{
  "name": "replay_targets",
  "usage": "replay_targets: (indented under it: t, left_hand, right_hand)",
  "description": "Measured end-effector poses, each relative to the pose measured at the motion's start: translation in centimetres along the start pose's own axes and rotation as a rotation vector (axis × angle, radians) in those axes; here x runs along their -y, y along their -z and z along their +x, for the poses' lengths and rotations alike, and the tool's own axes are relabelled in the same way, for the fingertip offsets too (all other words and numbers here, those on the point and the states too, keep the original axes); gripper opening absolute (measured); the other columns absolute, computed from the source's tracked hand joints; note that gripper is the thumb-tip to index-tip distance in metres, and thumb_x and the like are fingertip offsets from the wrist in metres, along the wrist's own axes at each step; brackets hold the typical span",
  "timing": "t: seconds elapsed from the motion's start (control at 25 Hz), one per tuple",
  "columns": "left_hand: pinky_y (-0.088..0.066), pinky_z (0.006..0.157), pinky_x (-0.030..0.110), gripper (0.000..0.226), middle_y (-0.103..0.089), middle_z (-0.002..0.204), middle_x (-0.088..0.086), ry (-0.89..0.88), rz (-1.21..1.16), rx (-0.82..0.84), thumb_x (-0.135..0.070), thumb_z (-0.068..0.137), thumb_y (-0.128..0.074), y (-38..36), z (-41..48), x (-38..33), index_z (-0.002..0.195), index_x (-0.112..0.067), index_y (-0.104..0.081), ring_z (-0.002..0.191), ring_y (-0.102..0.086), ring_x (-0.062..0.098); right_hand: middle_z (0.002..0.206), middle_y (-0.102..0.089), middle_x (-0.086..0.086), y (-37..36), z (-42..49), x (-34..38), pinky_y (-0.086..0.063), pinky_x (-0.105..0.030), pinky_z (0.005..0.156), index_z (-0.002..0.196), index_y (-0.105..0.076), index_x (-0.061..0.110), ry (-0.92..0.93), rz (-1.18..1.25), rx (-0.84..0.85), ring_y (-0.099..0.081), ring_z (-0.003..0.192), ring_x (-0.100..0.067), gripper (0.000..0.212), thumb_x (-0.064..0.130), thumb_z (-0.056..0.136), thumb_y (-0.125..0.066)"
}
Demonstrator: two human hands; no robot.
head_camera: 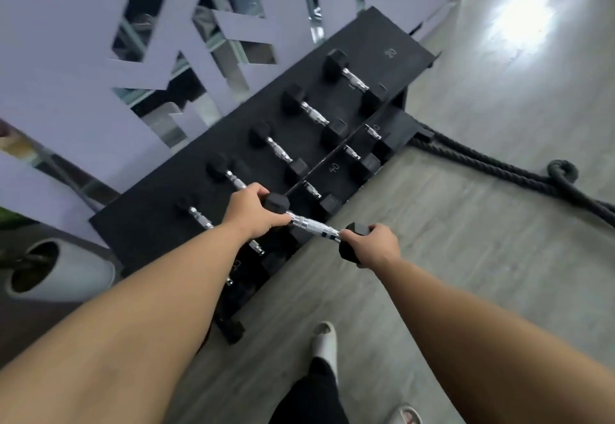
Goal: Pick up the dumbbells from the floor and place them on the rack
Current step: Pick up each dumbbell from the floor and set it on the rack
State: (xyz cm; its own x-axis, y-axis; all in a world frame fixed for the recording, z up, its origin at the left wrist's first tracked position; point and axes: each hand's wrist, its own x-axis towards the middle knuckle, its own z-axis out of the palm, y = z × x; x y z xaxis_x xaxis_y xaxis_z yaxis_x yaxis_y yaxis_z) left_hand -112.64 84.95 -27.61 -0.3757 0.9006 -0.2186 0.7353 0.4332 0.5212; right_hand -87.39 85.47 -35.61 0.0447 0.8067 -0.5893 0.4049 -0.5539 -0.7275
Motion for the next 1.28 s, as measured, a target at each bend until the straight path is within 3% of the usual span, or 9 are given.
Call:
replay_targets:
  t: [0.16, 0.32, 0.44, 0.56, 0.76, 1.04, 1.12, 1.2, 1.28]
  left_hand:
    - [-0.054, 0.074, 0.028, 0.064, -0.070, 0.098, -0.007, 0.033, 0.009, -0.041, -0.048, 0.047, -0.096, 6.1, -1.2, 6.2, 0.099, -0.024, -0.066, 0.085, -0.067, 0.010]
    - [-0.048, 0.066, 0.024, 0.060, -0.068, 0.096, -0.010, 0.061, 0.033, -0.048, -0.048, 0.050, -0.095, 11.6, 0.8, 13.7, 0.097, -0.026, -0.064, 0.083, -0.064, 0.006]
    - [-0.049, 0.067, 0.026, 0.059, -0.069, 0.095, -0.008, 0.054, 0.063, -0.030, -0.045, 0.051, -0.097, 14.8, 4.3, 20.2, 0.096, -0.027, -0.064, 0.083, -0.065, 0.008]
    - [-0.042, 0.060, 0.018, 0.060, -0.068, 0.093, -0.011, 0.041, 0.075, 0.019, -0.044, 0.049, -0.097, 17.6, 8.0, 26.4, 0.097, -0.030, -0.063, 0.080, -0.061, 0.002]
    - [-0.041, 0.059, 0.018, 0.063, -0.064, 0.095, -0.012, 0.047, 0.123, 0.082, -0.040, 0.051, -0.096, 20.6, 13.3, 36.3, 0.103, -0.031, -0.061, 0.080, -0.058, 0.002]
    - [-0.054, 0.069, 0.029, 0.064, -0.066, 0.102, -0.009, 0.025, 0.250, 0.202, -0.035, 0.058, -0.095, 19.8, 19.7, 44.4, 0.111, -0.031, -0.061, 0.083, -0.063, 0.009]
    - [-0.057, 0.074, 0.035, 0.064, -0.066, 0.103, -0.006, 0.005, 0.281, 0.230, -0.031, 0.060, -0.095, 18.7, 21.2, 45.5, 0.114, -0.030, -0.060, 0.086, -0.065, 0.017]
    - [-0.057, 0.075, 0.036, 0.067, -0.066, 0.103, -0.004, -0.003, 0.310, 0.257, -0.030, 0.062, -0.095, 17.5, 22.2, 46.3, 0.119, -0.028, -0.060, 0.088, -0.065, 0.020]
    - [-0.058, 0.077, 0.038, 0.070, -0.067, 0.104, -0.002, 0.005, 0.313, 0.288, -0.030, 0.062, -0.094, 16.2, 22.7, 46.9, 0.123, -0.026, -0.060, 0.089, -0.066, 0.021]
  right_hand:
    - [0.087, -0.068, -0.001, -6.6, -3.2, 3.0, -0.046, -0.020, 0.039, 0.135, -0.055, 0.006, 0.041, -0.042, 0.091, -0.070, 0.057, -0.018, 0.082, 0.052, 0.072, -0.080]
    - [0.086, -0.067, -0.003, -15.4, -4.8, 6.7, -0.063, -0.036, 0.060, 0.127, -0.057, 0.007, 0.065, -0.067, 0.126, -0.075, 0.070, -0.026, 0.077, 0.054, 0.071, -0.082]
    - [0.092, -0.069, -0.006, -23.1, -5.1, 8.4, -0.063, -0.044, 0.076, 0.120, -0.059, 0.007, 0.046, -0.065, 0.120, -0.073, 0.081, -0.028, 0.074, 0.055, 0.070, -0.082]
    - [0.102, -0.070, -0.010, -31.4, -4.8, 9.3, -0.062, -0.042, 0.078, 0.129, -0.055, 0.007, -0.027, -0.040, 0.123, -0.072, 0.089, -0.028, 0.079, 0.056, 0.073, -0.081]
    - [0.073, -0.061, -0.003, -43.8, -4.2, 10.2, -0.051, -0.032, 0.057, 0.086, -0.058, 0.007, -0.138, -0.125, 0.208, -0.063, 0.066, -0.020, 0.055, 0.058, 0.080, -0.076]
    - [0.066, -0.053, -0.002, -54.8, -1.7, 9.3, -0.042, -0.029, 0.057, 0.068, -0.050, 0.010, -0.311, -0.105, 0.223, -0.053, 0.064, -0.020, 0.050, 0.050, 0.083, -0.076]
    - [0.089, -0.064, -0.009, -56.7, -0.8, 8.8, -0.048, -0.031, 0.067, 0.081, -0.058, 0.007, -0.360, -0.096, 0.224, -0.060, 0.084, -0.024, 0.046, 0.049, 0.083, -0.074]
    - [0.126, -0.059, -0.019, -57.8, -0.2, 8.4, -0.049, -0.033, 0.082, 0.115, -0.059, 0.004, -0.410, -0.079, 0.185, -0.055, 0.102, -0.027, 0.054, 0.048, 0.085, -0.073]
    - [0.140, -0.041, -0.018, -58.1, -0.1, 8.0, -0.042, -0.031, 0.080, 0.133, -0.045, 0.011, -0.476, -0.030, 0.121, -0.048, 0.090, -0.024, 0.063, 0.041, 0.085, -0.075]
